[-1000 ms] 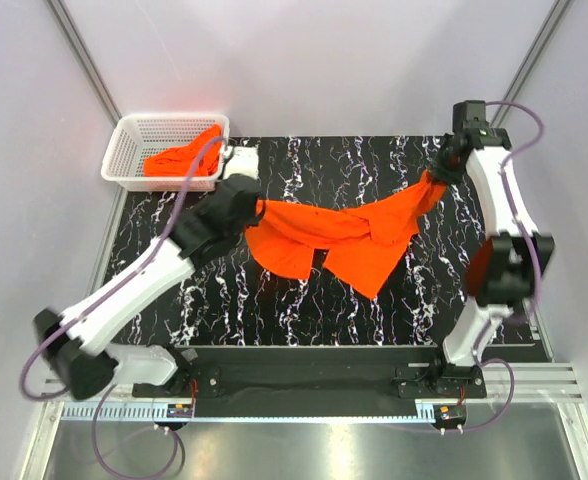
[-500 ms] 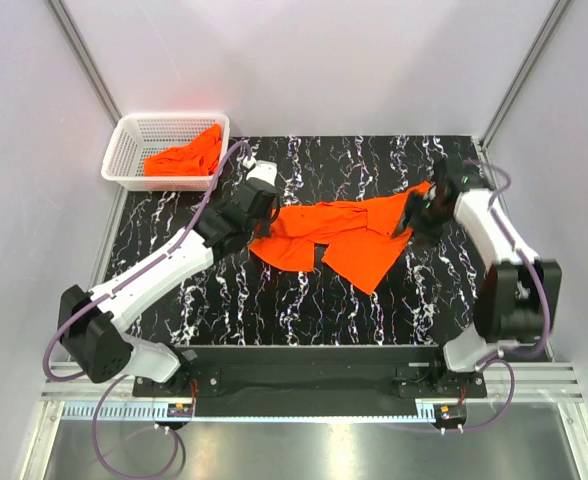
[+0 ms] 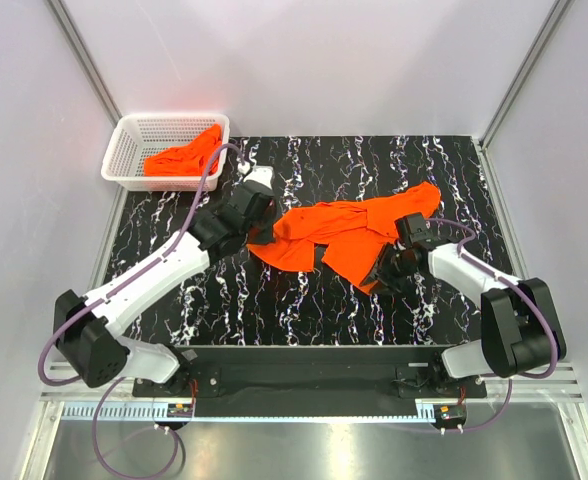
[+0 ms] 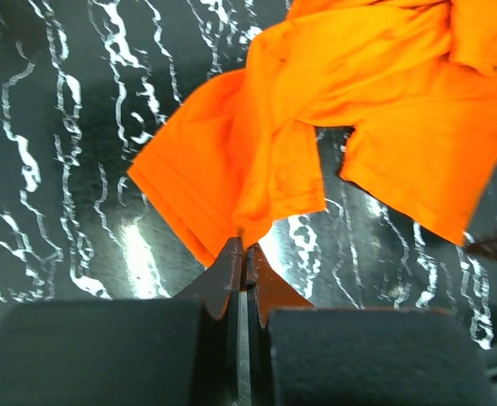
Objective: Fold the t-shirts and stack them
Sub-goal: Flatten the tshirt out
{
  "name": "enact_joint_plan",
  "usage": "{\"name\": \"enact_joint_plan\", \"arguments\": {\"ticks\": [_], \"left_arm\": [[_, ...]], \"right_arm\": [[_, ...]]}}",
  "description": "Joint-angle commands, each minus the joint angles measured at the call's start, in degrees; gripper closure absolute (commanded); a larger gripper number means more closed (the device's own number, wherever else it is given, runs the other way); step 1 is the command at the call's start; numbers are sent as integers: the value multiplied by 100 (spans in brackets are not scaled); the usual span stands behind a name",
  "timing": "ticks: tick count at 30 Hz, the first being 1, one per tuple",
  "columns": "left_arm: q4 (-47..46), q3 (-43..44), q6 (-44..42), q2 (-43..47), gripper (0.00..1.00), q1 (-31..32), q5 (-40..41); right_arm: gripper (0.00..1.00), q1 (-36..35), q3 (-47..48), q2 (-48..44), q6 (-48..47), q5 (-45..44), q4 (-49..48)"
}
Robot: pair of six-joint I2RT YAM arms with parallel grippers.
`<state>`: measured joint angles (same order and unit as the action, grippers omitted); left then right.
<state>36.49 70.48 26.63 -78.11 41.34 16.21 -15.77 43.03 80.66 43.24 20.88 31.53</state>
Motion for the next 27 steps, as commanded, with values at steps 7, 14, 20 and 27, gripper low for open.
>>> {"name": "enact_joint_plan", "arguments": {"ticks": [7,14,20,27], "left_arm": [[-37,-131,176,375,100,-12,-337],[-11,36,9,270,100,-21,-329],[-2,36,-62,287,100,-100,-294],[7,45,-106,287,100,-214,-337]], "right_arm": [[56,-58,-391,-139,1116,-1235,-507],[52,-119,-356,134,1335,-1306,-673],[55,-155,-453,204,1590,-1350,-850],[67,-154,-453,590,1766,-1227,-1158]]}}
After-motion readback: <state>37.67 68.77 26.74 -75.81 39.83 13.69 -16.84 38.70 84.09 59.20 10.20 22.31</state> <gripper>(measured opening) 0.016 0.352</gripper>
